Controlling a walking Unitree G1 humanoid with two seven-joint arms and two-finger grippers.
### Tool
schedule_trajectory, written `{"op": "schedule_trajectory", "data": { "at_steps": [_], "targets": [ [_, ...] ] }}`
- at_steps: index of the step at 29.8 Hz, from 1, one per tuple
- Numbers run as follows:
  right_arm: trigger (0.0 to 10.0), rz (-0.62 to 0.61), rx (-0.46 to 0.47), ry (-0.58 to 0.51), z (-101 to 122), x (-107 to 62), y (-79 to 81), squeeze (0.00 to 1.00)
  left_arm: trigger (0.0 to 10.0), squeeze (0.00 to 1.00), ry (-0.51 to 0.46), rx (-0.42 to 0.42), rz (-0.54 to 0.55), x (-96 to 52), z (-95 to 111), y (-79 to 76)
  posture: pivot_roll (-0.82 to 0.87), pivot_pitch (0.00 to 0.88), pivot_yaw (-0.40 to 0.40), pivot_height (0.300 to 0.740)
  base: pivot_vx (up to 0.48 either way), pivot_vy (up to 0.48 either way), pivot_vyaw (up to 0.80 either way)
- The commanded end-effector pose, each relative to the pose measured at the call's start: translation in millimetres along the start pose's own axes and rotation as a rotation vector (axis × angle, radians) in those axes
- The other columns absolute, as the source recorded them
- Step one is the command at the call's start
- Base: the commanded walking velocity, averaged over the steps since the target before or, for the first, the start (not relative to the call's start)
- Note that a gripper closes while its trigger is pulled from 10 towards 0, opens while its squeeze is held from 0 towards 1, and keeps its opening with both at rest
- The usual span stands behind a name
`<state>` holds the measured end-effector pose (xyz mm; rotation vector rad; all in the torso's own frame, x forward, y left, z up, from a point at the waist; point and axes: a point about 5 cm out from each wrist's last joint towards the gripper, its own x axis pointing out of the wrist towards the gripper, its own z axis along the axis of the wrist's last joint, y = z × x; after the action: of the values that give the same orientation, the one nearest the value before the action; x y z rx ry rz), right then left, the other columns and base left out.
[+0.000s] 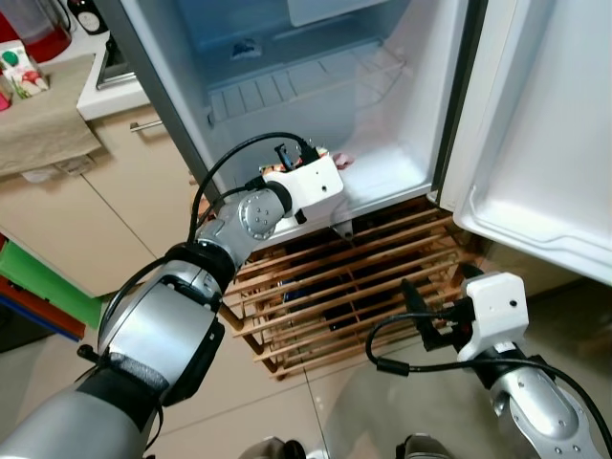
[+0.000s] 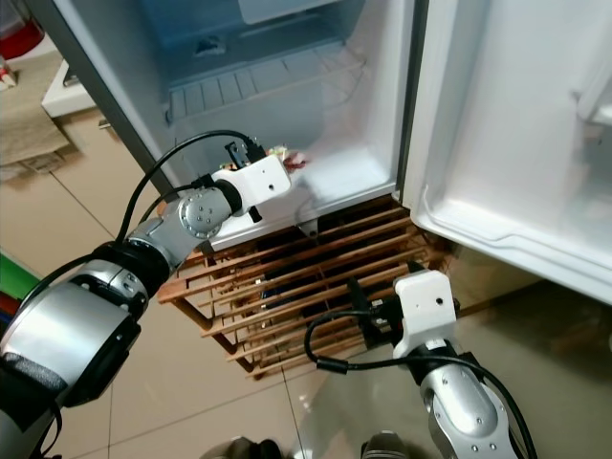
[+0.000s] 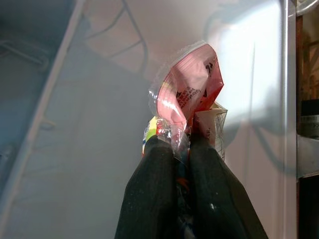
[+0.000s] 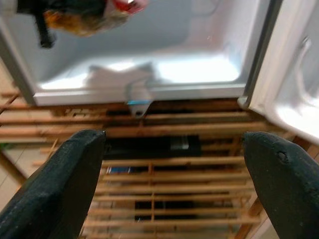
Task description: Restocking fridge
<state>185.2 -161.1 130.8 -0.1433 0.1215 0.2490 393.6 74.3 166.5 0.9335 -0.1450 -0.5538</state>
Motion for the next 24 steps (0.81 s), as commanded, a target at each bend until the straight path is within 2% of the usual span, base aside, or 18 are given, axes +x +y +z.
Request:
{"op": "schedule_trajectory", "data": {
  "at_steps": [1,5,12,19,24],
  "targets": [
    [10.0,0.019,0.01,0.005,2.4,-4.9,5.9,0.0,10.0,0.0,0.02,-0.043,0.016,-1.2,-4.0,0.0,-0.29,0.18,0.169,0.74,0.0,0.0,0.0],
    [10.0,0.033,0.01,0.014,2.2,-9.2,10.1,0.0,10.0,0.0,0.01,-0.053,0.002,0.1,-1.2,-1.9,-0.29,0.193,0.165,0.74,0.0,0.2,0.0],
    [10.0,0.066,0.023,0.039,0.6,-12.2,18.7,0.0,10.0,0.0,-0.003,-0.059,-0.022,6.6,11.2,-7.4,-0.28,0.215,0.164,0.74,0.359,0.313,0.0],
    [10.0,0.077,0.025,0.058,-1.4,-15.6,22.0,0.0,10.0,0.0,0.002,-0.075,-0.025,8.3,13.8,-7.8,-0.28,0.221,0.163,0.74,0.381,0.29,0.0],
    [10.0,0.096,0.024,0.066,-2.3,-15.7,25.8,0.0,10.0,0.0,0.001,-0.032,-0.012,10.3,17.7,-8.3,-0.28,0.221,0.162,0.74,0.2,0.126,0.0]
  ]
}}
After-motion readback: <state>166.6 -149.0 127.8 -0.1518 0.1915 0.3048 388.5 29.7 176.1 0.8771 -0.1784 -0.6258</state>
